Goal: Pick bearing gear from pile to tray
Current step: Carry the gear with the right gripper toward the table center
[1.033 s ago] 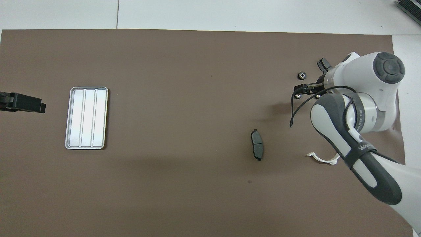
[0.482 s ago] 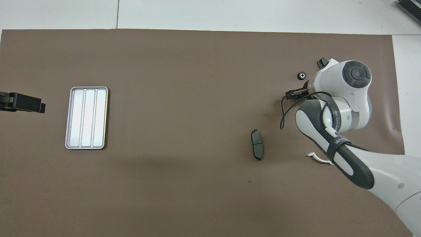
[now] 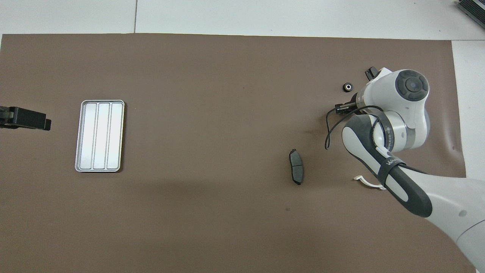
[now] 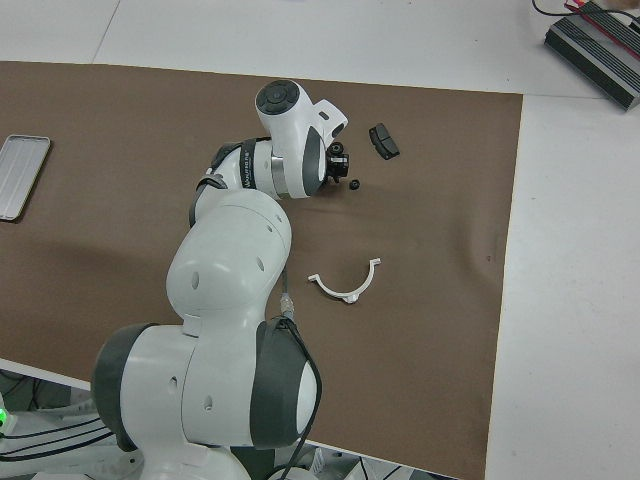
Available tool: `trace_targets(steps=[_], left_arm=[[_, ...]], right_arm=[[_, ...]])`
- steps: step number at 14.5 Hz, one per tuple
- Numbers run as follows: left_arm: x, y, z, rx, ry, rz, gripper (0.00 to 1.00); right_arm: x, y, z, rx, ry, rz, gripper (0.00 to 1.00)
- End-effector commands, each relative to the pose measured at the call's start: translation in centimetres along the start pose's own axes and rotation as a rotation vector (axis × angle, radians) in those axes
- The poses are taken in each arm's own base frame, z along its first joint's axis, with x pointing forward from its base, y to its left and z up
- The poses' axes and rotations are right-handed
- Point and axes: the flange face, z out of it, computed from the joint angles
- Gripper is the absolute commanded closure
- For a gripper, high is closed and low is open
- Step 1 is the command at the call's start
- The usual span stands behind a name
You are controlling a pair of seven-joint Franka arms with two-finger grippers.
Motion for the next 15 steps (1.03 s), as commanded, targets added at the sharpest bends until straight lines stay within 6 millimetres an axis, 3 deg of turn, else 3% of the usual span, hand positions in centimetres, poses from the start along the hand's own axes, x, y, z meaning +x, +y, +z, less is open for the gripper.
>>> trace_targets(steps=[1, 6, 9, 11, 15], left_arm=[[-0.3, 0.0, 0.0, -0.008, 0.012, -0.006, 0.0], [-0.4, -0.2, 0.0, -0.008, 0.009, 0.002, 0.0], [-0.5, 0.0, -0.3, -0.01, 0.004, 0.006, 0.0], [-0.6, 0.4, 0.2, -0.008, 0.005, 0.014, 0.0], [0.4, -0.4, 1.8, 0.01, -0.016, 0.04, 0.0]], right_arm=[[0.0, -0.1, 0.2, -0.008, -0.009, -0.009, 0.62], [0.0, -0.3, 0.0, -0.009, -0.014, -0.013, 0.95], [1.8, -1.7, -3.3, -0.013, -0.018, -0.032, 1.0], [2.8, -4.9, -6.3, -0.011, -0.01, -0.072, 1.0], [2.7, -16.6, -8.3, 0.02, 0.059, -0.137, 1.0]])
